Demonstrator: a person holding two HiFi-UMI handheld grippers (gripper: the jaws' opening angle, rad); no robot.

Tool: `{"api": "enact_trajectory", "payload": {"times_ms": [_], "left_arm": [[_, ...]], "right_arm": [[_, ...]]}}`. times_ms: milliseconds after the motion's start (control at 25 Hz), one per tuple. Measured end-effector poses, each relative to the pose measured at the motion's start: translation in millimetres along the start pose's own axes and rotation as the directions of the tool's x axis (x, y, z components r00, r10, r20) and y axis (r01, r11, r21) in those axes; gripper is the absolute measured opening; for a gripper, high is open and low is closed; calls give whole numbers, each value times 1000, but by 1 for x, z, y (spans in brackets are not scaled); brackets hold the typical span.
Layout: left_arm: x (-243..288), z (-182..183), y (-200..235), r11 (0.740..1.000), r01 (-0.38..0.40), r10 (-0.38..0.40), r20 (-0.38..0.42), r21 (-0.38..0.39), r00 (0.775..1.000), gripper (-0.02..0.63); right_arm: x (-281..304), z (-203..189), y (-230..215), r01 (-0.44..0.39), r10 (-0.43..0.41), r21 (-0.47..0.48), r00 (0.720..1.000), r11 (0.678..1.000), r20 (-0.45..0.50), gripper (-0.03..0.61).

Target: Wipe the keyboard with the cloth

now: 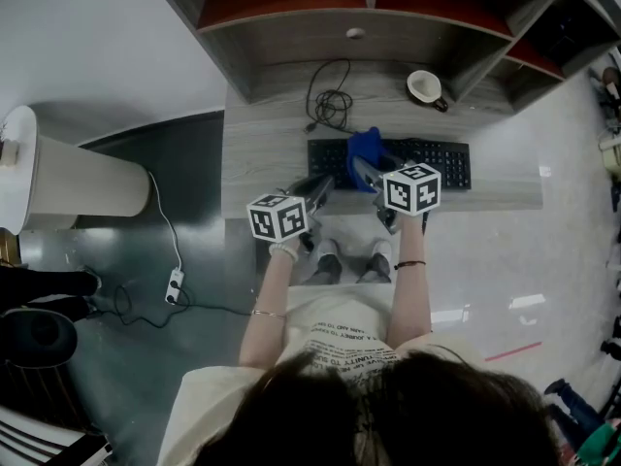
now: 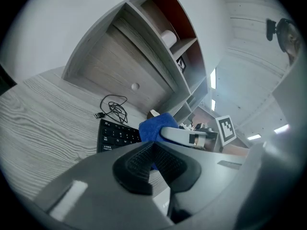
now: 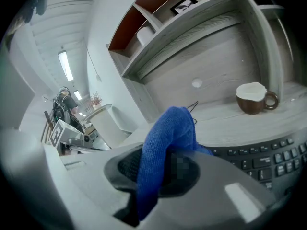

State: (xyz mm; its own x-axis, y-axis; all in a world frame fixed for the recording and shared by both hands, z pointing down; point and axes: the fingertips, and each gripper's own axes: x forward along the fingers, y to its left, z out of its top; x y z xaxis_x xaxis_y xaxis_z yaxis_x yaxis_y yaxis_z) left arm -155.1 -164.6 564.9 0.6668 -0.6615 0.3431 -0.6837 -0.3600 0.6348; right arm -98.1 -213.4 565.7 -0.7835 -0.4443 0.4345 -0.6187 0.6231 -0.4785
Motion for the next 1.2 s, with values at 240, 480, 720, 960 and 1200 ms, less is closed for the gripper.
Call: {"api": "enact_trajectory", "payload": {"times_ms": [240,480,720,960,1200], "left_arm": [[-6,1,7,1000,-7,7,2,-2,1000,2],[-14,2,14,1000,-13,13,8,-7,1000,2],[-22,3,21,1000,-20,20,8,-9,1000,2],[-29,3,26,1000,-23,24,10,-11,1000,2],[-36,4,31,999,-32,32,19,-12,999,2]], "right_arm": [[9,0,6,-8,8,-3,1000,1000,-4,58],[17,-2,12,-16,16,-3,1000,1000,-7,58],[25,-2,20,-23,23,-7,1000,1000,-12,60],[33,-3,30,-36,36,-17,999,999,-19,58],[41,-3,37,-48,47,-24,999,999,-23,58]]}}
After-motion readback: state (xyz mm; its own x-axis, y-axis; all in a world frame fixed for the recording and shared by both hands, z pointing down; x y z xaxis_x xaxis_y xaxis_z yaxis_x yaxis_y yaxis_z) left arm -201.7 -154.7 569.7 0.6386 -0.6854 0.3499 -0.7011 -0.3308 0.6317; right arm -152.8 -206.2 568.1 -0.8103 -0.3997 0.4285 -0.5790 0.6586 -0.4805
